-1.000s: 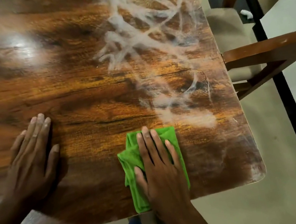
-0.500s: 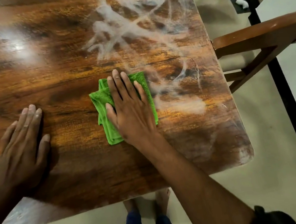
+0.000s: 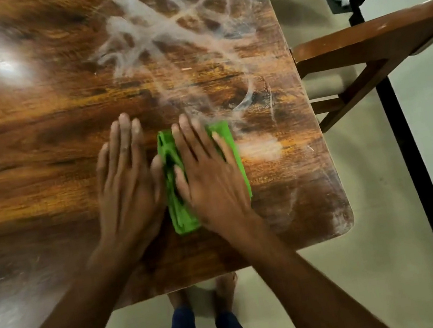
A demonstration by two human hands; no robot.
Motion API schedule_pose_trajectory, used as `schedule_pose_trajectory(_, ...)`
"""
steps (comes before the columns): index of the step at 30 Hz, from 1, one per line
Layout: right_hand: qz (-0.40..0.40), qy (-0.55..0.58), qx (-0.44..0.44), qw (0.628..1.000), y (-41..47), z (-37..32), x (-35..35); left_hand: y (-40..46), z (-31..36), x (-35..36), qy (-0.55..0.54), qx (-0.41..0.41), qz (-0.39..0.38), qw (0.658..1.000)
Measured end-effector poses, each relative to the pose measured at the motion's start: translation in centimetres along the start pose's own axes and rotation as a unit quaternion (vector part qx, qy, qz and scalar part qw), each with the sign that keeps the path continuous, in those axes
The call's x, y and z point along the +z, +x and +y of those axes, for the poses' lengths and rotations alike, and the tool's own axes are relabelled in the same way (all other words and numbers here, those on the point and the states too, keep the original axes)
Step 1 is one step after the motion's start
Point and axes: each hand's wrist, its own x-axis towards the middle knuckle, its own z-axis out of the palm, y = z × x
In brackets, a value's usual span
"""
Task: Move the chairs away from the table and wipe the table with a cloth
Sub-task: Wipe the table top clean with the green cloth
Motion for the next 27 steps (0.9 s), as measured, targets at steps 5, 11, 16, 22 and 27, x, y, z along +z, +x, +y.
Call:
schedule_pose_trajectory(5,0.022,-0.025,0.014,0.999,6.5,2.8,-0.7,3.3,2.0,2.7,-0.011,-0.069,-0.007,0.998)
schedule_pose_trajectory(11,0.004,-0.009,0.043,0.999,-2.5,3.4,-1.7,3.5,2.2,2.9,0.005,-0.085,-0.013,0.996)
schedule_pose_trajectory(16,-0.022,-0.041,0.061,0.997,-8.8,3.9,-2.2,3.7,2.7,2.6,0.023,-0.092,-0.026,0.995)
schedule_pose_trajectory(22,0.03,-0.006,0.061,0.998,-0.1,4.8,-1.9,3.8,3.1,2.7,0.036,-0.097,-0.033,0.994)
schedule_pose_trajectory(27,0.054,-0.02,0.057,0.997,7.5,6.6,-2.5,3.9,3.2,2.4,0.039,-0.098,-0.029,0.994)
